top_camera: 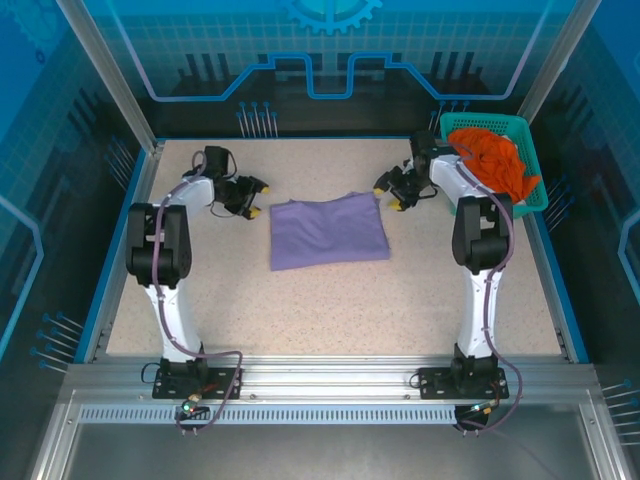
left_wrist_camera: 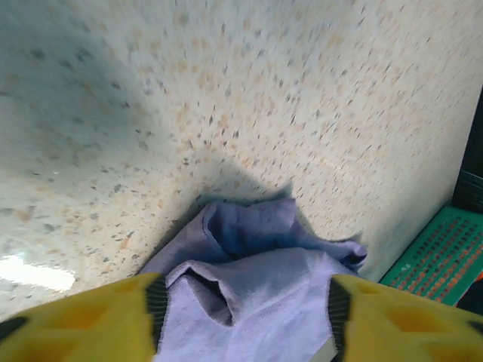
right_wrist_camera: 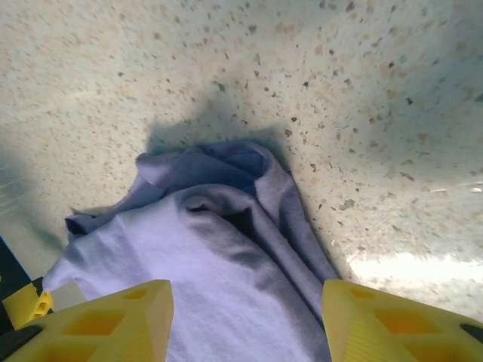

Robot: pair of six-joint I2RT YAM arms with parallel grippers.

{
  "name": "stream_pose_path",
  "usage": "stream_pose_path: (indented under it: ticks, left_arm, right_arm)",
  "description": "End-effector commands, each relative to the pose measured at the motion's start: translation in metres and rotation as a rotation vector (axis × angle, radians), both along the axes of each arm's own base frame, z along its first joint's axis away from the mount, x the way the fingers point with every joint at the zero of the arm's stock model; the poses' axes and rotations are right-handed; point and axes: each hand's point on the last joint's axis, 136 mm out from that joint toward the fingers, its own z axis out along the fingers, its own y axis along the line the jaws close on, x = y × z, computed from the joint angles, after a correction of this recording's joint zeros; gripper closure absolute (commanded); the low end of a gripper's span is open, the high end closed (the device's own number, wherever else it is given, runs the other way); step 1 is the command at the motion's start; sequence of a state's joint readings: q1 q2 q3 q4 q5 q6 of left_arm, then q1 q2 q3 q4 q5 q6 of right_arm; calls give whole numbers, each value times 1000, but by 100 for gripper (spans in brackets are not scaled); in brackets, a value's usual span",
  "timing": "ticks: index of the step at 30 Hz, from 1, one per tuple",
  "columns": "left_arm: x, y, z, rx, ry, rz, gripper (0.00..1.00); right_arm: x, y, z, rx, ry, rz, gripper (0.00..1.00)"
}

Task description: Fold and stack the t-shirts

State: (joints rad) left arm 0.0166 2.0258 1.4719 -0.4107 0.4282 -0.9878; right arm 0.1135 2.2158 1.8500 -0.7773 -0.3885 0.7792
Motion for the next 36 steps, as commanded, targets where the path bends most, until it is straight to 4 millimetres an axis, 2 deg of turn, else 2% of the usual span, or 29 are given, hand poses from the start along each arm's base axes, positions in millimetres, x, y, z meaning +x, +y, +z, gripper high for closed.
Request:
stream_pose_path:
  ticks: [1, 4, 7, 9, 11, 15, 20, 25, 31, 36]
  left_arm:
    - [-7, 13, 60, 103, -113, 9, 34]
    - [-27, -6, 81, 171, -179, -56, 37]
    - [-51, -52, 84, 205, -207, -203, 52]
    - [-67, -86, 74, 214, -206, -303, 63]
    - [-77, -112, 61, 214, -207, -383, 66]
    - [-89, -141, 18, 223, -137, -464, 72]
    - [-102, -136, -31, 270, -59, -480, 73]
    - [-135, -124, -65, 293, 20, -525, 74]
    - [-199, -101, -82, 306, 70, -568, 74]
    - [-270, -81, -89, 293, 135, -575, 73]
  right_arm:
    - [-14, 0, 55, -9, -125, 23, 46]
    - [-45, 26, 63, 19, -185, 76, 47]
    - [-77, 58, 54, 29, -192, 157, 50]
    - [-93, 79, 40, 20, -186, 213, 52]
    - [-101, 89, 21, 11, -154, 248, 57]
    - [-107, 92, -14, 12, -87, 242, 64]
    - [-120, 84, -53, -31, -9, 250, 67]
    - [-154, 70, -78, -78, 48, 244, 67]
    - [-219, 65, -87, -128, 83, 302, 66]
    - [-294, 57, -96, -156, 125, 303, 61]
